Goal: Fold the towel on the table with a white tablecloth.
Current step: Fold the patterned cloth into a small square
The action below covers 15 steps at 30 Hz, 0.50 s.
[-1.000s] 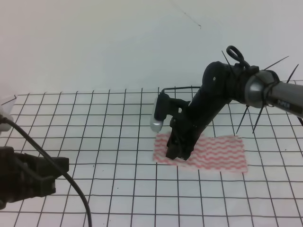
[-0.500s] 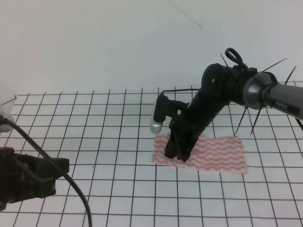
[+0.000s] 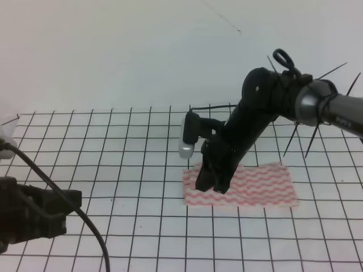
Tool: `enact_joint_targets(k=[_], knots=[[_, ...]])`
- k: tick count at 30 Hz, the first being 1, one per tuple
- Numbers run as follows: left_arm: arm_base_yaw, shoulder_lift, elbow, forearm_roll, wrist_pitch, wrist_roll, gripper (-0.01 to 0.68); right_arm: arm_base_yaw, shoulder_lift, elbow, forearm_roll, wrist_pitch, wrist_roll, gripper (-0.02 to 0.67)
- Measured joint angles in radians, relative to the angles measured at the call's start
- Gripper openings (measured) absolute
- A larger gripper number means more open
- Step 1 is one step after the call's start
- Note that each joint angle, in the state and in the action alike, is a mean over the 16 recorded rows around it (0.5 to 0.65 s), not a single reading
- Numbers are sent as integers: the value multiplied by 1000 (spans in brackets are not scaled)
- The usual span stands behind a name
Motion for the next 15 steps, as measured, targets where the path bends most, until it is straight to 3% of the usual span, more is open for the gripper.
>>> enact_joint_targets(k=[15], knots=[[0, 0, 0, 0, 0, -1, 0, 1, -19, 1, 33, 73, -36, 17]])
